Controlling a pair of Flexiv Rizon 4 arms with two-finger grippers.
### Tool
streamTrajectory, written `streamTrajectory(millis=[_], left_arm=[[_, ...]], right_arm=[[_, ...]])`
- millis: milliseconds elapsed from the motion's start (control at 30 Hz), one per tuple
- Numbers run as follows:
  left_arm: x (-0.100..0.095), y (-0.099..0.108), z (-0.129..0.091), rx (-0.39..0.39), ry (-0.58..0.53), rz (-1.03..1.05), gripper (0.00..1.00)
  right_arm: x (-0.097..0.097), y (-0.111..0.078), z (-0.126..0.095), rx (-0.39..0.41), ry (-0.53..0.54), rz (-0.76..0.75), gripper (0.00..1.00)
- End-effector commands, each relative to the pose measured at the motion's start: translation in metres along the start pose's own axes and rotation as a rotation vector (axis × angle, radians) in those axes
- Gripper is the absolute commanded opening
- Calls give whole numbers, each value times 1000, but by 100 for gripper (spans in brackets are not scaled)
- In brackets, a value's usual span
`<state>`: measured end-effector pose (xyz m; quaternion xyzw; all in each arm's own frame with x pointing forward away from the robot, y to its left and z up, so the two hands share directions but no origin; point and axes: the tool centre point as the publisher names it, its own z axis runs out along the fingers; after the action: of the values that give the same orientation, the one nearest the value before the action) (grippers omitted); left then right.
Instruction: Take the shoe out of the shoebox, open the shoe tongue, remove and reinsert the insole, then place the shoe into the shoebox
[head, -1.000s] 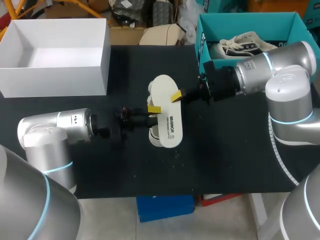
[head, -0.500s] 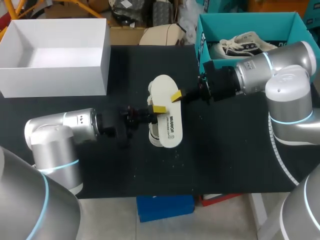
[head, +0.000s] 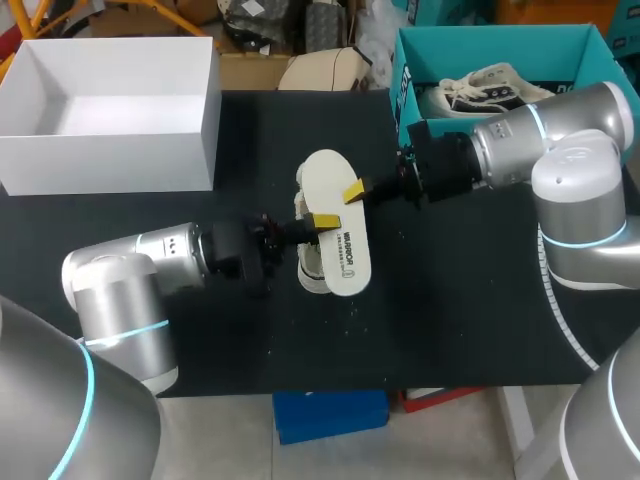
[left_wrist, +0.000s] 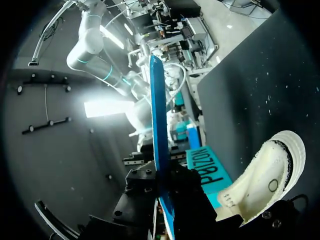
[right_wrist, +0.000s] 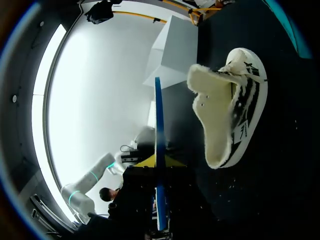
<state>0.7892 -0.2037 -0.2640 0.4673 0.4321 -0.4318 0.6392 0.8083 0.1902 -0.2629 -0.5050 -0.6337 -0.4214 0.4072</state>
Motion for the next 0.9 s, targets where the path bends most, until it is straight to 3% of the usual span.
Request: streamTrajectory(millis=[33, 167, 200, 233, 267, 300, 667, 900], left_arm=[[0, -1, 6, -3, 4, 2, 0], [0, -1, 6, -3, 4, 2, 0], [0, -1, 6, -3, 4, 2, 0], [0, -1, 6, -3, 4, 2, 0], [0, -1, 6, -3, 4, 2, 0], [0, -1, 6, -3, 4, 2, 0], [0, -1, 6, -3, 4, 2, 0], [1, -10, -5, -9, 75, -23, 0]], right_arm=[[1, -1, 3, 0, -1, 0, 0], [1, -1, 3, 0, -1, 0, 0], [1, -1, 3, 0, -1, 0, 33], [1, -1, 3, -1, -3, 0, 81], [0, 0, 3, -2, -7, 2, 96], [0, 0, 3, -10, -18, 9, 100], [4, 2, -9, -131, -118, 58, 100], [14, -3, -39, -221, -272, 77, 100]])
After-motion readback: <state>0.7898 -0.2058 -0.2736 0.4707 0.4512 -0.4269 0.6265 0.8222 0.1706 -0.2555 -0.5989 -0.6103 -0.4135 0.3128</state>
